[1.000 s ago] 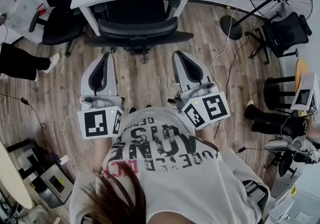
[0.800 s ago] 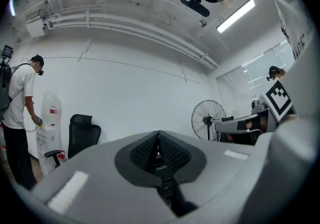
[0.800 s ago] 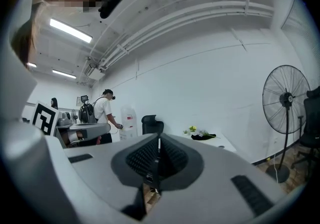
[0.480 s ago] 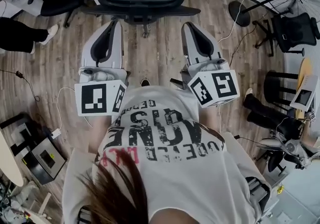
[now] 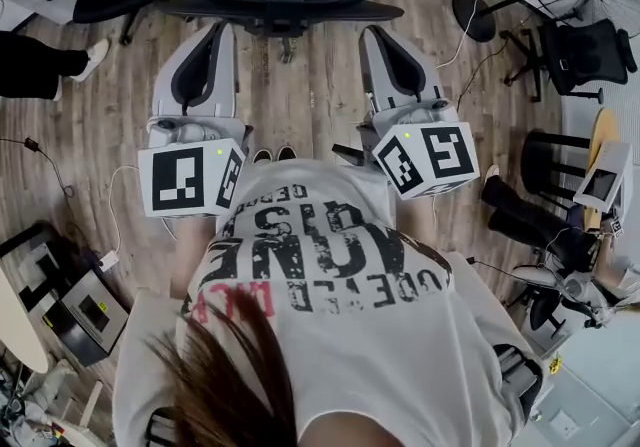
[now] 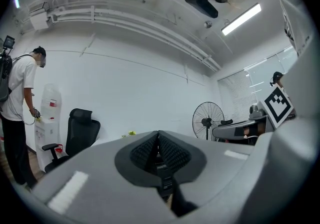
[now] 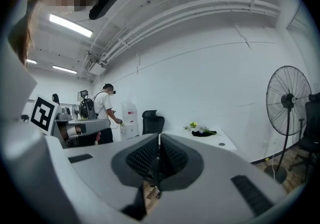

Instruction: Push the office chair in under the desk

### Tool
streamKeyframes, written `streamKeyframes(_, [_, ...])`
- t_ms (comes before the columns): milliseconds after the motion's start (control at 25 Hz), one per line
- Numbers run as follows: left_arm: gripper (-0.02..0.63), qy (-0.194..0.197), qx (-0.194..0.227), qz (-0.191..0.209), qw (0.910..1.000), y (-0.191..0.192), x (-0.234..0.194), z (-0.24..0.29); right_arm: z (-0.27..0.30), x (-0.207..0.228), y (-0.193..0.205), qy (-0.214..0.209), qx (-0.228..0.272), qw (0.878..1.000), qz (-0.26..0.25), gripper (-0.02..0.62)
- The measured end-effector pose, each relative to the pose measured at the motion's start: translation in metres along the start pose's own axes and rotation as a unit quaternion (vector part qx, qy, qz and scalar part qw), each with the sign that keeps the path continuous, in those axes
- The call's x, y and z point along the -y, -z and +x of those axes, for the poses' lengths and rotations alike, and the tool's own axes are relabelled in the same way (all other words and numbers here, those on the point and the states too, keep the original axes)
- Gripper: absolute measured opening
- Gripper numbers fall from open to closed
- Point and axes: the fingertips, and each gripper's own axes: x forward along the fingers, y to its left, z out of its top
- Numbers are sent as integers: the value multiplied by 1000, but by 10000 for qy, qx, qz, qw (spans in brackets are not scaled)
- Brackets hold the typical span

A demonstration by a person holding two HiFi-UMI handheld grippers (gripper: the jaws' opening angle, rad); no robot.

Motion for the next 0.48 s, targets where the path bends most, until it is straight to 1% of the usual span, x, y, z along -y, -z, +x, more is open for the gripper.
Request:
streamKeyframes(200, [12,166,-67,-79,9998,-1,-11,6,11,-11,0,19,-76,10000,-46,21])
streamKeyframes(480, [12,292,-70,-98,9995,2,-18,18,16,-1,3,287,-104,9995,-24,21])
